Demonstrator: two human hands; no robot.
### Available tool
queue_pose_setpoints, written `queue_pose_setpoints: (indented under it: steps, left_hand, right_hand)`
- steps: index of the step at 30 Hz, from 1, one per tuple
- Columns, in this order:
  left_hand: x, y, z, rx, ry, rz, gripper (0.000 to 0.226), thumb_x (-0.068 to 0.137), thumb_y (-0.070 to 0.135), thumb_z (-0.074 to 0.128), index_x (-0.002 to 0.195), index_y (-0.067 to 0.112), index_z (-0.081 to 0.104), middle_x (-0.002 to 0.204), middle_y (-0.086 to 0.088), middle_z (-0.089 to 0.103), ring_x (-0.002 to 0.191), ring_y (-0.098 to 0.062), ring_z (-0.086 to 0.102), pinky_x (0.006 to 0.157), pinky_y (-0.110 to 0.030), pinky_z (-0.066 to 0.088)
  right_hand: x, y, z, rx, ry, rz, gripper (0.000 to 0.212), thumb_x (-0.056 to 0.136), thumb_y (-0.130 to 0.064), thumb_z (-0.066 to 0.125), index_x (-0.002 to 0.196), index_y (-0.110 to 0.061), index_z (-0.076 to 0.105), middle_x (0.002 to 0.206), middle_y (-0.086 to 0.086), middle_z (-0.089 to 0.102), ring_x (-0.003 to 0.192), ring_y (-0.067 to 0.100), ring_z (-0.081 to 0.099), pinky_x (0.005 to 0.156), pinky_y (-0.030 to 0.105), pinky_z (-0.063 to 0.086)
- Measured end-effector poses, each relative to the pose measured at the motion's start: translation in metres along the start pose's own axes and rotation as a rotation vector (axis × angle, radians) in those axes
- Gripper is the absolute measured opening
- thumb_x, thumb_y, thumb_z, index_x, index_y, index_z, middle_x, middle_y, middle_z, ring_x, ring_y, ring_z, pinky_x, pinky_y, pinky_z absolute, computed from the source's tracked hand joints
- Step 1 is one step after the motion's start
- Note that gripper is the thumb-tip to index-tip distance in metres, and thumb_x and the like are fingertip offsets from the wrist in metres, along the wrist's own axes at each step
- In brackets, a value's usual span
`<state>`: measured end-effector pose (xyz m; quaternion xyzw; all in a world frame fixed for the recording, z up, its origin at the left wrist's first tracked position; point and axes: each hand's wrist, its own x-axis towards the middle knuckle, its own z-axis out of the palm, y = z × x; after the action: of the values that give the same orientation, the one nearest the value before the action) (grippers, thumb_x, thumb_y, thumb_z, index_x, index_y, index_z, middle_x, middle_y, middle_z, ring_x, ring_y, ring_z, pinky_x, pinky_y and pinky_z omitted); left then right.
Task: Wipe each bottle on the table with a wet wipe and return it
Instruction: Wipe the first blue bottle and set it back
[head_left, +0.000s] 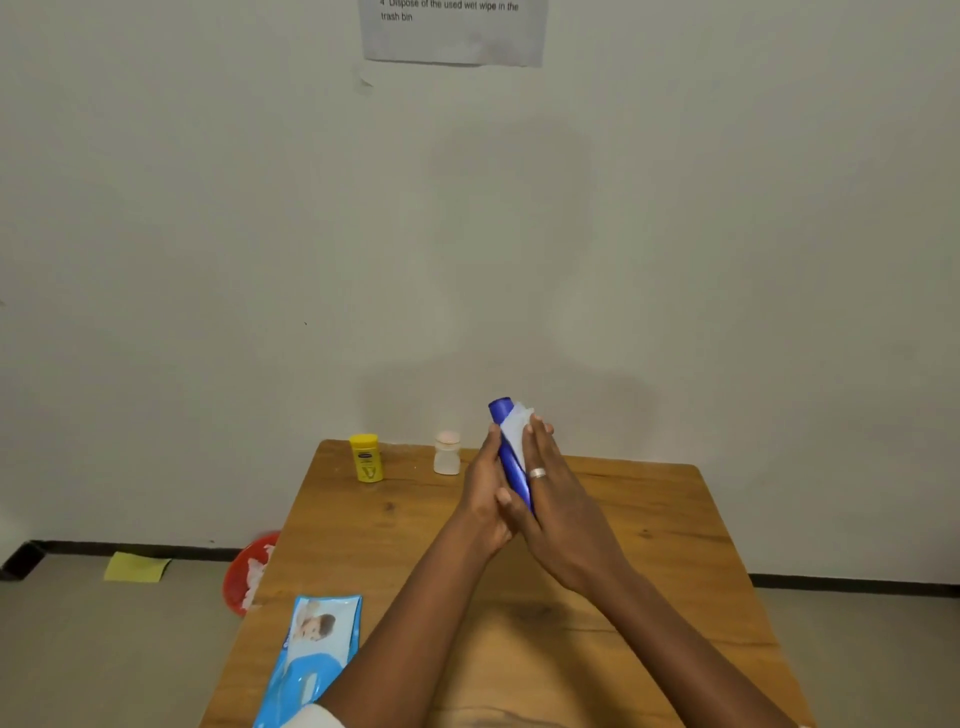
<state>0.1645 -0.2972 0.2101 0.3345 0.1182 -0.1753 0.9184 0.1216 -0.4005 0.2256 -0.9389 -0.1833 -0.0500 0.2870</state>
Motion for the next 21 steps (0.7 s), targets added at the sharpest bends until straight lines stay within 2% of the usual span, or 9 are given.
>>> queue_pose_setpoints:
  steps: [2,4,7,10,12,15,17,19,21]
  left_hand:
    - [-0.005,-0.004,0.008,0.055,-0.008,0.009,0.052,0.1,0.044,0.039,0.133,0.009,0.057,0.135,-0.011,0.06,0.127,-0.023,0.055,0.115,-0.041,0.035]
    - [-0.008,0.002,0.011,0.076,-0.02,0.026,0.051,0.102,0.039,0.032,0.135,0.008,0.055,0.139,-0.008,0.057,0.131,-0.024,0.052,0.116,-0.041,0.032]
    - [-0.002,0.018,0.005,0.067,-0.001,0.026,0.055,0.1,0.043,0.028,0.135,0.008,0.051,0.148,-0.006,0.046,0.14,-0.026,0.039,0.119,-0.042,0.025]
    - [0.001,0.023,-0.001,-0.046,-0.026,0.003,0.062,0.096,0.052,0.034,0.115,0.006,0.069,0.136,-0.012,0.059,0.137,-0.024,0.042,0.119,-0.043,0.025]
    - [0.001,0.013,-0.002,-0.038,-0.029,0.017,0.063,0.096,0.053,0.035,0.119,0.004,0.068,0.133,-0.013,0.062,0.135,-0.026,0.046,0.119,-0.044,0.025]
    - [-0.001,-0.007,0.006,-0.013,-0.018,0.035,0.061,0.1,0.049,0.032,0.131,0.003,0.058,0.135,-0.015,0.06,0.131,-0.027,0.052,0.117,-0.043,0.031]
    - [-0.001,-0.009,0.01,-0.019,-0.022,0.053,0.06,0.1,0.048,0.034,0.132,0.002,0.056,0.136,-0.015,0.059,0.128,-0.026,0.054,0.115,-0.041,0.034]
    - [0.001,-0.005,0.012,-0.035,-0.025,0.079,0.058,0.097,0.047,0.045,0.131,0.0,0.057,0.135,-0.017,0.059,0.128,-0.028,0.054,0.115,-0.043,0.034]
    - [0.004,0.0,0.015,-0.028,-0.02,0.094,0.06,0.089,0.04,0.065,0.13,-0.001,0.056,0.131,-0.018,0.06,0.127,-0.031,0.054,0.115,-0.048,0.034]
  right_hand:
    - [0.01,-0.006,-0.005,-0.002,0.013,-0.015,0.072,0.099,-0.046,0.036,0.152,-0.024,-0.008,0.159,-0.012,-0.015,0.145,0.002,-0.011,0.12,0.029,0.012]
    - [0.012,-0.011,-0.008,-0.037,-0.005,-0.107,0.067,0.1,-0.038,0.037,0.152,-0.019,0.0,0.159,-0.009,-0.012,0.145,0.003,-0.015,0.121,0.031,0.005]
    - [-0.004,-0.009,-0.006,-0.159,-0.039,-0.222,0.068,0.099,-0.045,0.035,0.153,-0.02,0.002,0.161,-0.005,-0.007,0.145,0.005,-0.015,0.122,0.036,0.007]
    - [-0.023,0.002,0.001,-0.193,-0.045,-0.26,0.071,0.096,-0.054,0.032,0.153,-0.022,0.001,0.161,-0.008,-0.008,0.146,0.006,-0.011,0.121,0.036,0.01]
    - [-0.025,0.006,0.001,-0.11,0.001,-0.195,0.074,0.096,-0.054,0.034,0.153,-0.023,-0.001,0.161,-0.009,-0.007,0.146,0.004,-0.008,0.119,0.03,0.015]
    - [-0.016,0.006,-0.005,0.083,0.078,-0.038,0.074,0.095,-0.053,0.035,0.152,-0.027,-0.004,0.158,-0.018,-0.009,0.141,-0.009,-0.004,0.111,0.015,0.021]
    - [-0.01,0.005,-0.007,0.117,0.112,-0.019,0.07,0.098,-0.046,0.039,0.152,-0.028,-0.001,0.156,-0.022,-0.005,0.138,-0.011,0.001,0.108,0.012,0.023]
    - [-0.008,0.006,-0.005,0.19,0.136,-0.021,0.066,0.099,-0.036,0.043,0.152,-0.029,0.004,0.156,-0.024,0.001,0.139,-0.011,0.01,0.106,0.01,0.028]
    - [-0.009,0.011,-0.004,0.417,0.202,0.058,0.063,0.097,-0.028,0.05,0.151,-0.029,0.018,0.154,-0.021,0.023,0.134,-0.011,0.03,0.101,0.008,0.036]
